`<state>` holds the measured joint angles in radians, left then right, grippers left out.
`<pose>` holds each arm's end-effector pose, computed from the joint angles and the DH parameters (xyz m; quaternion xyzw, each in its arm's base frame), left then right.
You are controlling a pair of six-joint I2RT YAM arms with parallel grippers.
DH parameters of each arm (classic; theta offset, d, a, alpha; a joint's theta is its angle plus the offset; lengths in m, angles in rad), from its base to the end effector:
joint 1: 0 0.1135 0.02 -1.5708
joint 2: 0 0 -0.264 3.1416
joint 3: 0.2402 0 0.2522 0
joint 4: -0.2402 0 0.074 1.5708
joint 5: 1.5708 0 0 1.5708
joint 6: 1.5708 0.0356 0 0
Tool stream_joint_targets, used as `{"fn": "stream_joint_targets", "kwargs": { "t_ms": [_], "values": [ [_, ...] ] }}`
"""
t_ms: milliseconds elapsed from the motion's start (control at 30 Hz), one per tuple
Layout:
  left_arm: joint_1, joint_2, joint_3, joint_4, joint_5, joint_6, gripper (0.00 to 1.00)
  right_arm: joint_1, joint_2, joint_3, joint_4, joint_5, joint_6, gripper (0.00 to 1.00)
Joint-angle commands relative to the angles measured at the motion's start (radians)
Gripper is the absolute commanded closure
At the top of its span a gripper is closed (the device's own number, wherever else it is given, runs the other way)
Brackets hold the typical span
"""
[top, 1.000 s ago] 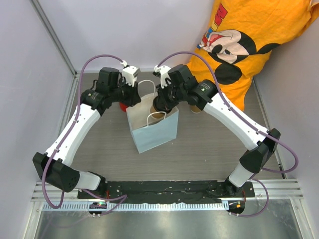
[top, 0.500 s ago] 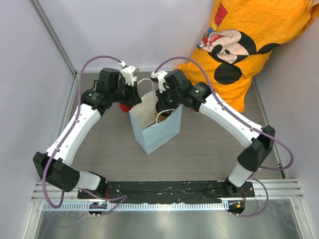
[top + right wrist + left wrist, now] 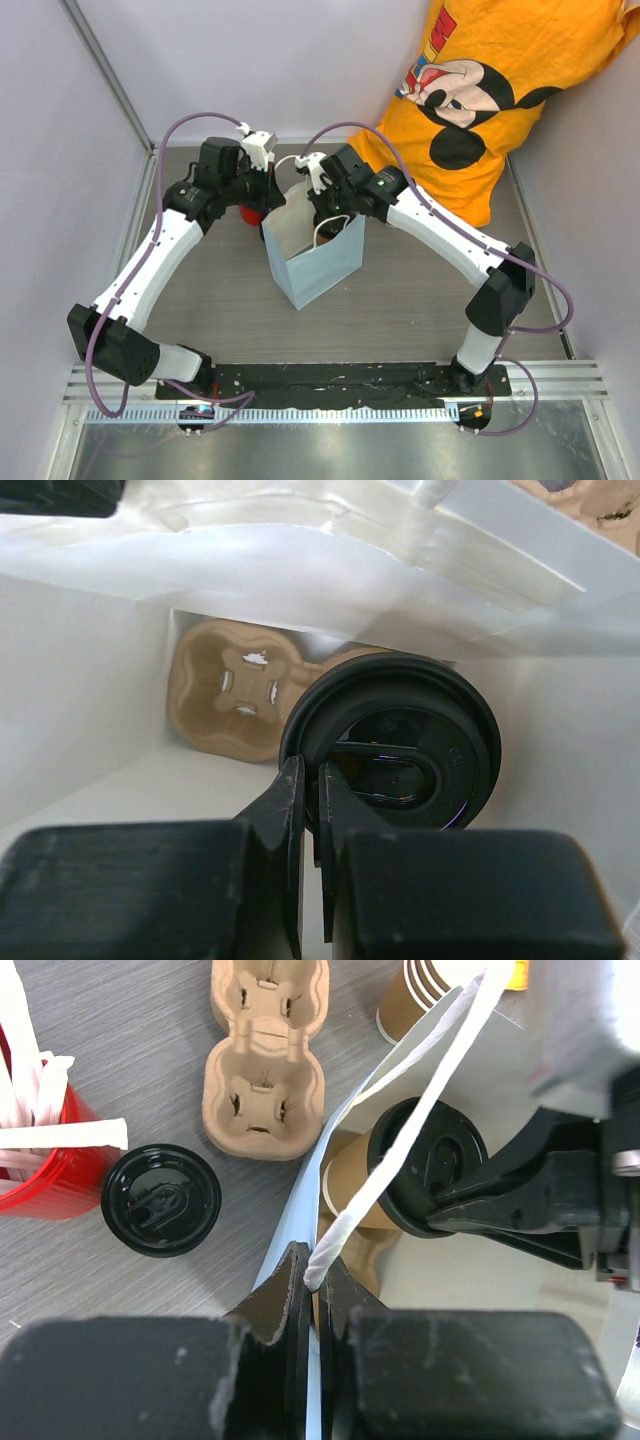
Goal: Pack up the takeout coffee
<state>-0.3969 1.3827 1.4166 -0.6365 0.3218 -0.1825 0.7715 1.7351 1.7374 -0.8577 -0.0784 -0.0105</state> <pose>0.2744 -0.1272 0.3800 0.1676 0.8607 -0.2671 0.3997 0.2703 0.2668 0.3519 -0.3694 0.8601 0.1640 0.3112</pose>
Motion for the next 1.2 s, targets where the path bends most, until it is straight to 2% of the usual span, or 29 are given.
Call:
{"fn": "stream_joint_targets", "kwargs": {
  "t_ms": [0, 1167],
  "values": [
    [-0.002, -0.013, -0.027, -0.003, 0.002, -0.014, 0.98, 0.006, 0.009, 0.045, 0.002, 0.019, -0.026, 0.99],
    [0.0, -0.02, -0.019, 0.012, -0.082, -0.04, 1.0, 0.006, 0.029, 0.005, -0.063, 0.051, -0.075, 0.99]
  ]
}}
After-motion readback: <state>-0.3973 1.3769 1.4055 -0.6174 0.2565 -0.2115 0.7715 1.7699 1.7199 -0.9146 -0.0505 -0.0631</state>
